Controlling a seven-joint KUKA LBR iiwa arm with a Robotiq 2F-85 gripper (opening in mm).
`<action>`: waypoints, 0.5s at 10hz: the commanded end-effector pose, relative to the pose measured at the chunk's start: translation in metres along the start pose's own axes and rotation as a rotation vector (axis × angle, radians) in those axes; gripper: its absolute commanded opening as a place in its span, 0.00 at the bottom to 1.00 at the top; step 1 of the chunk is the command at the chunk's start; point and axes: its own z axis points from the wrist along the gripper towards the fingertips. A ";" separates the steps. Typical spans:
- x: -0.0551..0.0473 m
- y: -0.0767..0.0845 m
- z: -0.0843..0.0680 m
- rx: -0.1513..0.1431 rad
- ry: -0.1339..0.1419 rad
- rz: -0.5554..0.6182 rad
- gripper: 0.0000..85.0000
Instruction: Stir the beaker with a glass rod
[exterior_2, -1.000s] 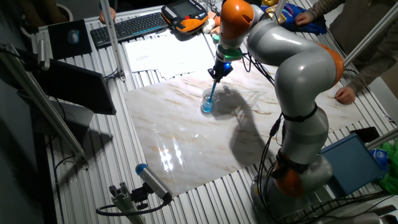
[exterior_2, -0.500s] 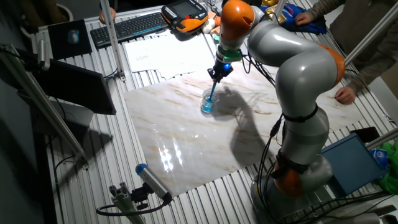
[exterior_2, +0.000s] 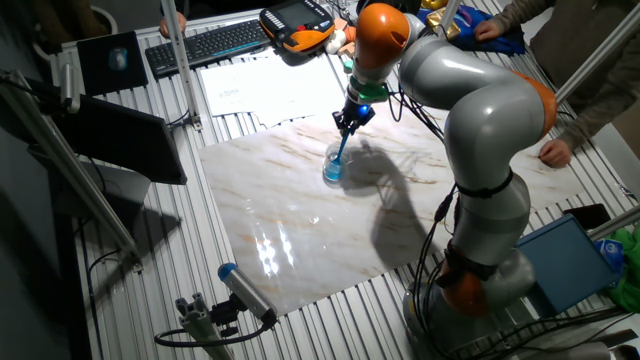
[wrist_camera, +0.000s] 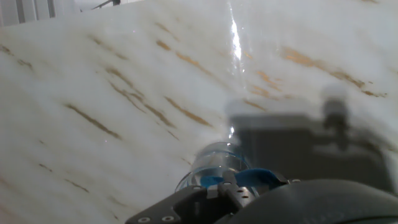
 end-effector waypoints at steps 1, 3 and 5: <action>0.000 0.000 -0.001 0.000 0.000 -0.002 0.20; -0.001 0.000 -0.002 -0.006 0.004 -0.007 0.20; -0.003 0.000 0.001 -0.012 -0.004 -0.008 0.20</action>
